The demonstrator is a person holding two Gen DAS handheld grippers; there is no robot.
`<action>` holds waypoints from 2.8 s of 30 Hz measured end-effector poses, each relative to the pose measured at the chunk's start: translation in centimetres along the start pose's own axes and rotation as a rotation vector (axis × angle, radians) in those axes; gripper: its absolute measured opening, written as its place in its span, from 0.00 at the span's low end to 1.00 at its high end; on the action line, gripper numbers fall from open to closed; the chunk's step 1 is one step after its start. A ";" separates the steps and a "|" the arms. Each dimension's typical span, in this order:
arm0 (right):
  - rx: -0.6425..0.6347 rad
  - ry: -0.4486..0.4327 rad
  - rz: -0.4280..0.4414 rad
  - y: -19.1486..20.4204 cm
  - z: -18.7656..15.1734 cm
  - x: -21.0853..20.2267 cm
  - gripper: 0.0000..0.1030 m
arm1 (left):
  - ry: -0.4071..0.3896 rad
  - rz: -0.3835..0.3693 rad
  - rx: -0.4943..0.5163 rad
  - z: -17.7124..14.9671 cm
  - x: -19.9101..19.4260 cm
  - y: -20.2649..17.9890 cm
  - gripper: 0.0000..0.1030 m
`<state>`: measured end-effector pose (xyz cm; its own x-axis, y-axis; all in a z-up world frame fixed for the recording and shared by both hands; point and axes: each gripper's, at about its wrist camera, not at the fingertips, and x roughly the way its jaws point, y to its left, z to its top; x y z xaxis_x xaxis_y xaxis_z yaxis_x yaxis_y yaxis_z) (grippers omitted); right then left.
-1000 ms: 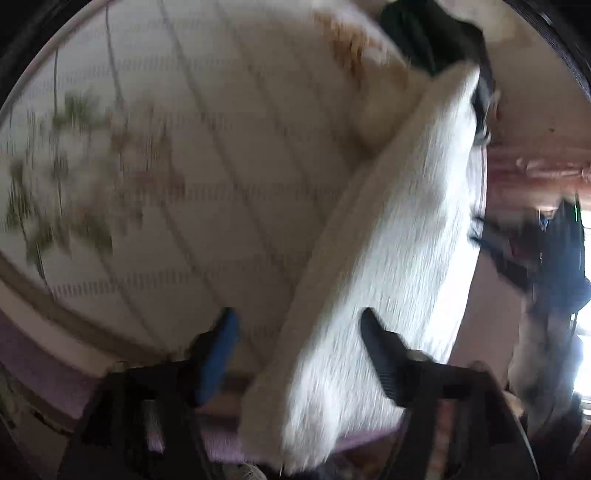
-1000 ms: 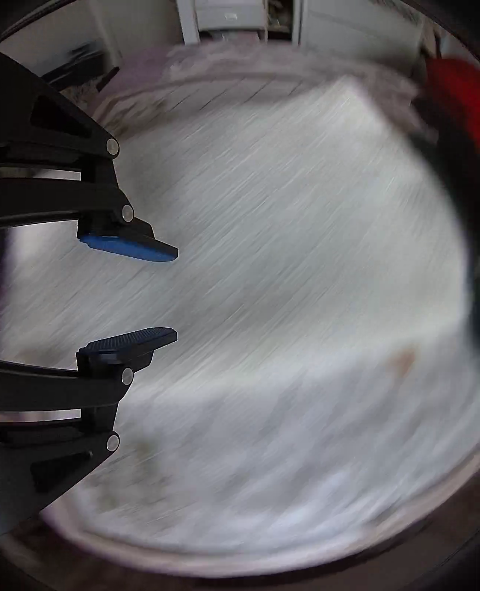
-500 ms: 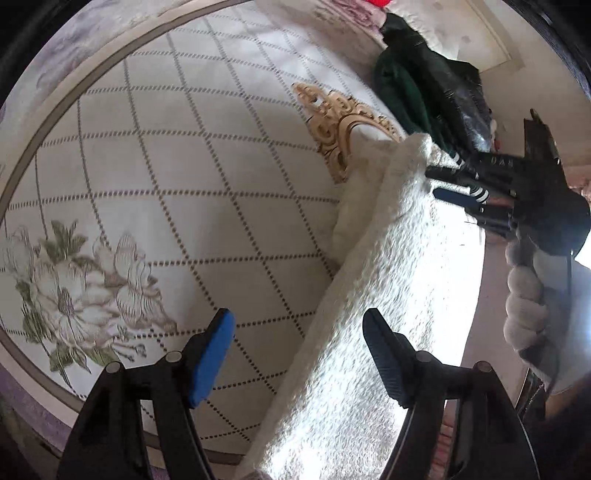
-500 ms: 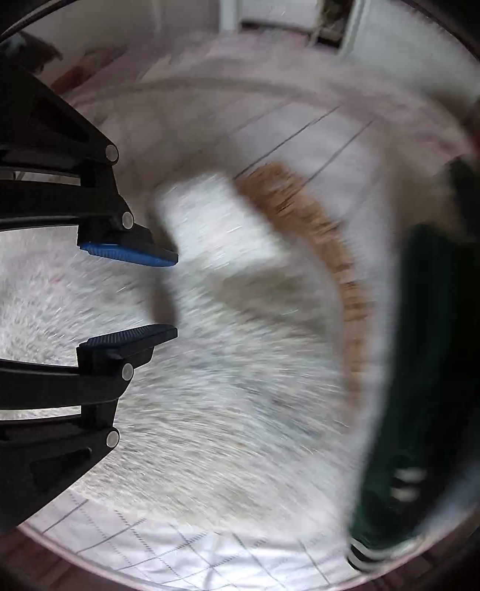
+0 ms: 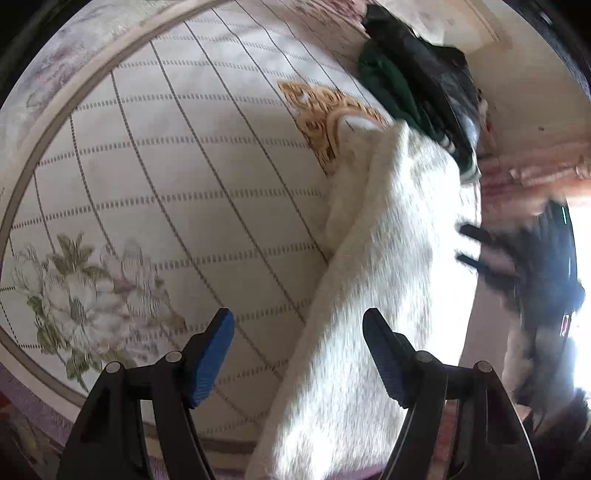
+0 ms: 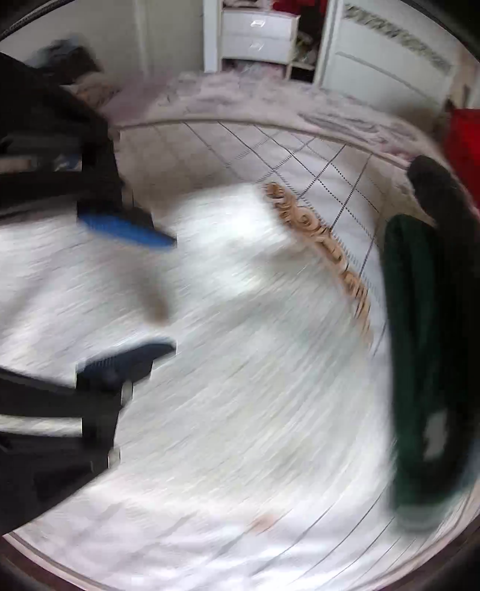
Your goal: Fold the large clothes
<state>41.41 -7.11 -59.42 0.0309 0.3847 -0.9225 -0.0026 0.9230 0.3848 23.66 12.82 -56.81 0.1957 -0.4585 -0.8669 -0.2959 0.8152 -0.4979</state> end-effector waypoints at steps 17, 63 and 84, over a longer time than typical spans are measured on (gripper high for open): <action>0.322 0.259 0.181 -17.7 -24.8 10.3 0.89 | 0.248 -0.102 0.181 -9.2 9.2 -1.8 0.27; 0.597 0.022 0.526 -20.3 -15.3 -5.2 0.87 | -0.163 -0.050 -0.164 6.0 -1.0 -7.5 0.65; 0.654 -0.002 0.469 -22.3 -17.8 3.9 0.49 | -0.116 0.181 0.014 6.8 7.2 -6.3 0.76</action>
<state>23.84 -26.05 -72.14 0.1740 0.7302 -0.6607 0.5703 0.4722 0.6721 33.27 6.73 -59.75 0.2477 -0.2612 -0.9330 -0.3229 0.8857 -0.3337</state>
